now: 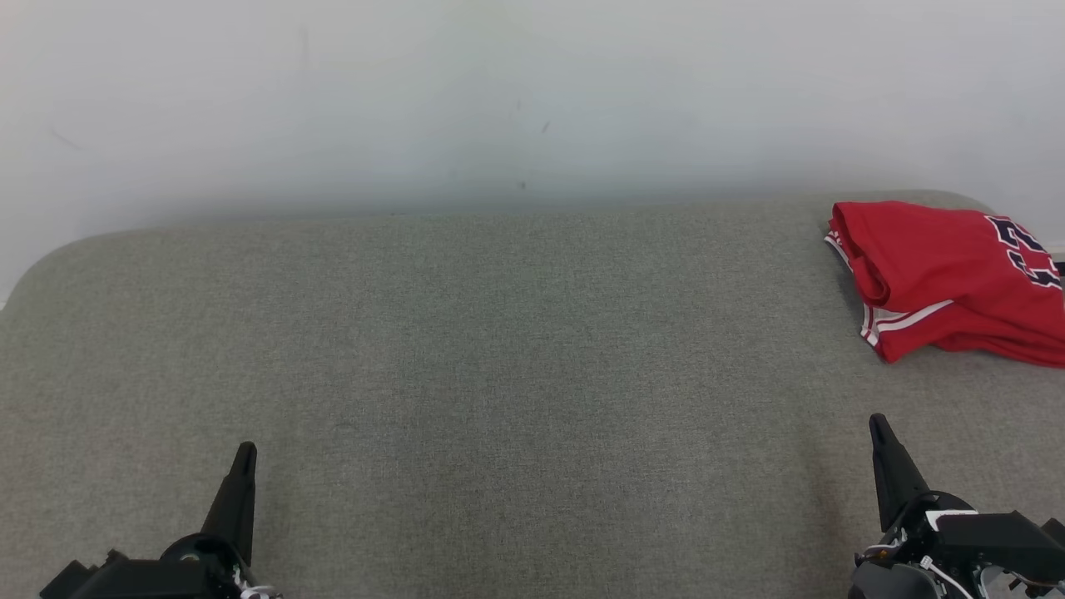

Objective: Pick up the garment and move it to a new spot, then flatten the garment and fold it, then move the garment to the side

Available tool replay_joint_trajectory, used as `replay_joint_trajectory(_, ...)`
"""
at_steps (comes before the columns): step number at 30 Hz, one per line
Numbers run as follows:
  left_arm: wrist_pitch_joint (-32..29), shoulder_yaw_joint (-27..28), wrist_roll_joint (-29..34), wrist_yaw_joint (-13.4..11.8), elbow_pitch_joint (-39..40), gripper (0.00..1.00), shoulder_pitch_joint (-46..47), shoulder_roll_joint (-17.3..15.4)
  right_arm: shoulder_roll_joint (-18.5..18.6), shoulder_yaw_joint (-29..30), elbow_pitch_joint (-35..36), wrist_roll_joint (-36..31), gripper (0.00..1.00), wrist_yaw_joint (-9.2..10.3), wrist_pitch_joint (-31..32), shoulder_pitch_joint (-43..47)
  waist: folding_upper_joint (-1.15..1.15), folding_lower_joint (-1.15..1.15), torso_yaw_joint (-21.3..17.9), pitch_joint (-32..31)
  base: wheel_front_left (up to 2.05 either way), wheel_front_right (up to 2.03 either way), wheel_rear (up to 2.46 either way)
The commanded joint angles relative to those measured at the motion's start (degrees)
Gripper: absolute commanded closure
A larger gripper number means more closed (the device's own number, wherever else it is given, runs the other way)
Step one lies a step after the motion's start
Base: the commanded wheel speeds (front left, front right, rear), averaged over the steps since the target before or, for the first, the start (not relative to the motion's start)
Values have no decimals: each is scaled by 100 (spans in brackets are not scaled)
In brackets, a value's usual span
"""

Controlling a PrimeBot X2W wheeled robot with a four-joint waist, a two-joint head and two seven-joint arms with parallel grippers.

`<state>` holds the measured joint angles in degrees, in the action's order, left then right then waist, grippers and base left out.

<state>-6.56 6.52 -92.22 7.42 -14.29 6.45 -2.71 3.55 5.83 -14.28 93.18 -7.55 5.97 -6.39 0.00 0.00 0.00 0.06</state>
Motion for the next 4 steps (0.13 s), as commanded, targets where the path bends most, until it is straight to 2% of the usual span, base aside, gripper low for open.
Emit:
replay_joint_trajectory(1, -24, 16, -27, 13, -13, 100, 31, -32, -19, 7, 9, -26, 100, 12, 11, -20, 0, 0, 0, 0, 0, 0, 0)
replay_joint_trajectory(4, -24, 15, -27, 13, -13, 100, 31, -32, -20, 10, 9, -29, 100, 12, 13, -21, 0, 0, 0, 0, 0, 0, 0)
